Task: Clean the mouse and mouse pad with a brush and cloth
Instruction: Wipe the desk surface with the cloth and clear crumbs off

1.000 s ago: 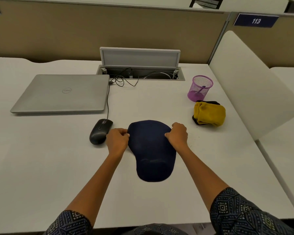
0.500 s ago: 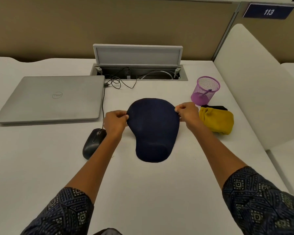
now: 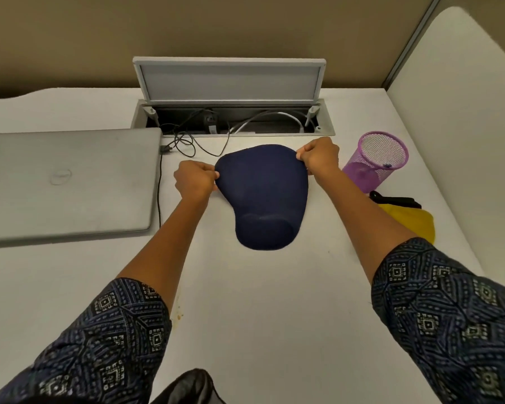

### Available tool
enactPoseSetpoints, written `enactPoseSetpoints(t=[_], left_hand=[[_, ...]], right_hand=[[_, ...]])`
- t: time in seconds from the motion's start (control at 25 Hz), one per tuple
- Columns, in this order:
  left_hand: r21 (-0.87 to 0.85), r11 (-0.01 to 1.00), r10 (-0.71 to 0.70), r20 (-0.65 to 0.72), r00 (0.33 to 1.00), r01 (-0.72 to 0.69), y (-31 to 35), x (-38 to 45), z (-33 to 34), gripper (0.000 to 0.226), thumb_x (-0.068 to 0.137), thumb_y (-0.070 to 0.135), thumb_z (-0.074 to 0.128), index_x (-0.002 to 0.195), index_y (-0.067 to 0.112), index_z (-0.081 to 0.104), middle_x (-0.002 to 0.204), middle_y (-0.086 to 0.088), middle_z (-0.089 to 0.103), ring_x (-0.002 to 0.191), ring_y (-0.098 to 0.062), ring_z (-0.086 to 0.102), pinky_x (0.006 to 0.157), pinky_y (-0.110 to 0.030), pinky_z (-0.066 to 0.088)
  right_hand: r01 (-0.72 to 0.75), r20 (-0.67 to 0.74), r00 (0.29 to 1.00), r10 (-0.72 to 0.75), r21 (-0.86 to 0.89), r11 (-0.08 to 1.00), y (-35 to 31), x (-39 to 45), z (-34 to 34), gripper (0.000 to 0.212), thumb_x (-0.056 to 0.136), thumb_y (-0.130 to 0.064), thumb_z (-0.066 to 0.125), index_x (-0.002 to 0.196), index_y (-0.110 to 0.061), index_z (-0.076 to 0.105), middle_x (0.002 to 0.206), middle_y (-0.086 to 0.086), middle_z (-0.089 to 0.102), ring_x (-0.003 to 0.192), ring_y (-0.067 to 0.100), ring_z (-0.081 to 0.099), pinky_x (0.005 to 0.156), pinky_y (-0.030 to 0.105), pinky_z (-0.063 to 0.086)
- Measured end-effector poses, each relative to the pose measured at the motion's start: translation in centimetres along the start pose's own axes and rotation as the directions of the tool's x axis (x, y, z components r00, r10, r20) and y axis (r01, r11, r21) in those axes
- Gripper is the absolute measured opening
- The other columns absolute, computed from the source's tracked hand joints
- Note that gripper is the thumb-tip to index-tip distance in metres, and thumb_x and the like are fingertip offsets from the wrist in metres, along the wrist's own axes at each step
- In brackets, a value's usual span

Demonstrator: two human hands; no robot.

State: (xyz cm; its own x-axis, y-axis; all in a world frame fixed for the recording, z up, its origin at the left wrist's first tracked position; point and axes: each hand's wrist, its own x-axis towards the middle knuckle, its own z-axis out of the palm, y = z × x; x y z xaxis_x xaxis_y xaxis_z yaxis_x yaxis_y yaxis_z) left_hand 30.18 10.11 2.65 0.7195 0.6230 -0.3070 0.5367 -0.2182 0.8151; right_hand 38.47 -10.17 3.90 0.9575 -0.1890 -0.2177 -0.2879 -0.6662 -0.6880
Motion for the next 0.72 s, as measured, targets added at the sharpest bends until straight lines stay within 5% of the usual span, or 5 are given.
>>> enactPoseSetpoints(t=[0.12,0.36,0.52,0.64,0.72], left_hand=[[0.084,0.993,0.081,0.011,0.997,-0.082,-0.3,-0.3,0.0,0.027,0.082,0.011,0.068,0.108,0.003,0.066,0.109,-0.015,0.067,0.094,-0.028,0.065,0.091,-0.04,0.051],[0.284,0.881,0.378,0.055,0.924,-0.377,-1.8,-4.5,-2.5,0.025,0.092,0.017,0.055,0.113,0.009,0.065,0.106,-0.013,0.069,0.094,-0.024,0.064,0.088,-0.031,0.047],[0.384,0.707,0.549,0.231,0.803,-0.594,-3.8,-9.2,-2.5,0.037,0.09,0.013,0.058,0.127,0.017,0.056,0.131,-0.009,0.053,0.119,-0.027,0.048,0.1,-0.038,0.038],[0.393,0.706,0.552,0.218,0.805,-0.59,-5.6,-12.6,-1.8,0.023,0.085,0.031,0.064,0.1,0.013,0.07,0.107,-0.006,0.066,0.102,-0.021,0.054,0.092,-0.036,0.036],[0.429,0.702,0.524,0.231,0.82,-0.569,-6.4,-14.4,-1.1,0.028,0.083,0.04,0.063,0.081,0.014,0.071,0.09,-0.003,0.068,0.089,-0.016,0.054,0.089,-0.036,0.036]], right_hand=[[0.034,-0.042,0.998,-0.038,-0.079,0.996,0.4,-0.3,0.3,0.016,0.087,-0.005,0.061,0.099,-0.002,0.07,0.109,0.015,0.067,0.102,0.029,0.061,0.084,0.028,0.049],[0.304,0.025,0.951,-0.308,-0.252,0.919,0.8,-5.2,-3.0,0.025,0.089,-0.028,0.062,0.104,-0.011,0.07,0.095,0.011,0.073,0.086,0.021,0.066,0.083,0.031,0.049],[0.387,0.034,0.922,-0.386,-0.028,0.922,4.7,-9.4,-8.8,0.026,0.083,-0.021,0.069,0.107,-0.01,0.069,0.104,0.01,0.071,0.095,0.019,0.064,0.088,0.03,0.049],[0.246,-0.248,0.936,-0.25,-0.046,0.968,10.2,-10.7,-14.2,0.023,0.083,-0.029,0.068,0.093,-0.008,0.072,0.091,0.012,0.073,0.089,0.024,0.067,0.083,0.029,0.047],[0.158,-0.207,0.962,-0.177,-0.104,0.982,13.7,-11.4,-15.6,0.026,0.082,-0.03,0.069,0.1,-0.011,0.07,0.105,0.012,0.07,0.102,0.028,0.063,0.089,0.031,0.044]])
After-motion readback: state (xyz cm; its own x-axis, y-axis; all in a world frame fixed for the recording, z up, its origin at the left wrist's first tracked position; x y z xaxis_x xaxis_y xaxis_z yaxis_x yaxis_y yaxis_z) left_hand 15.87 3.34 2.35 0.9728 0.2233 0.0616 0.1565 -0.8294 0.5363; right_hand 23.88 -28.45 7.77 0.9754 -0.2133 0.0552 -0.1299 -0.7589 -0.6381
